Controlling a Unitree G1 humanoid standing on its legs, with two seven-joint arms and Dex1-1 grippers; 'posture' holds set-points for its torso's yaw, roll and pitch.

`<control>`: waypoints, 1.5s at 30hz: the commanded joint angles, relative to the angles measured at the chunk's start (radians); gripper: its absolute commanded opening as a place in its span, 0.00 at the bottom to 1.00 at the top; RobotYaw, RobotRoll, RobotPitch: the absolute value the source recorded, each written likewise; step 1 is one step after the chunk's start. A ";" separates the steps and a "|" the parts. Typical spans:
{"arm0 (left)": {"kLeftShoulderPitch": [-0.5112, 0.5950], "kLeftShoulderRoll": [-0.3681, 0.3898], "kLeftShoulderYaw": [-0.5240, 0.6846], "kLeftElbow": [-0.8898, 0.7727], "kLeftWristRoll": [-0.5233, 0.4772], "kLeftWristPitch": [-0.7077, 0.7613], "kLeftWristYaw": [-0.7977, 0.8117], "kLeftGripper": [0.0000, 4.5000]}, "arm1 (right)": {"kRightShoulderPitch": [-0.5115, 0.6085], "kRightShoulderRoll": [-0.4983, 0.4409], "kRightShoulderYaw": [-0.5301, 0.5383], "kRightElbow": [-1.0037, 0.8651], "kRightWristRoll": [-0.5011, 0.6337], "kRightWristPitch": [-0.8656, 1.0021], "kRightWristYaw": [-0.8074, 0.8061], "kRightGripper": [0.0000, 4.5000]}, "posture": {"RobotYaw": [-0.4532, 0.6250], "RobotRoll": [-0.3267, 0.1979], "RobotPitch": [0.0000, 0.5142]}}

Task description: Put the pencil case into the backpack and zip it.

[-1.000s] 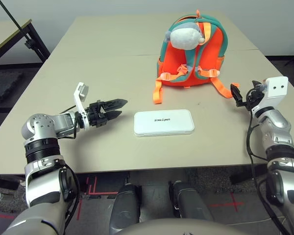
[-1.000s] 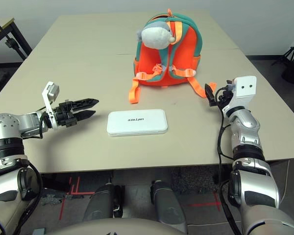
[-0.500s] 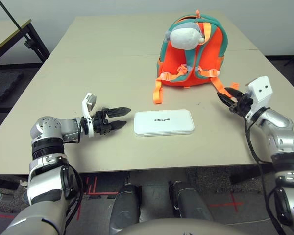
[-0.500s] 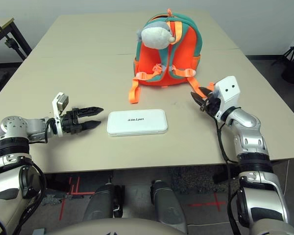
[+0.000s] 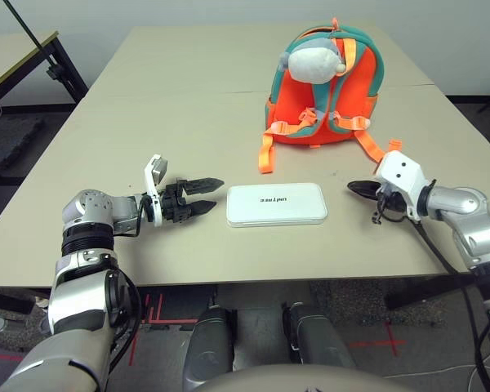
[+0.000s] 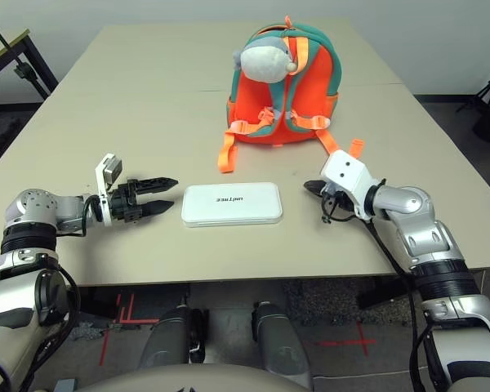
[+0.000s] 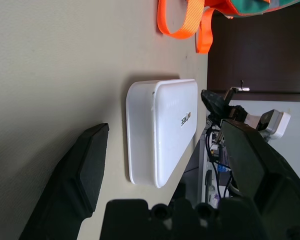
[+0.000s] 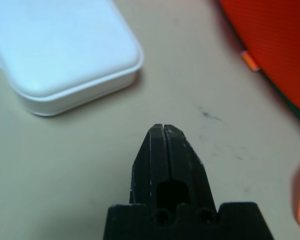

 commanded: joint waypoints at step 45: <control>-0.062 -0.023 -0.148 0.062 0.086 0.023 -0.133 1.00 | -0.071 0.074 0.123 -0.084 -0.057 0.115 0.093 0.01 | 0.24 0.62 0.21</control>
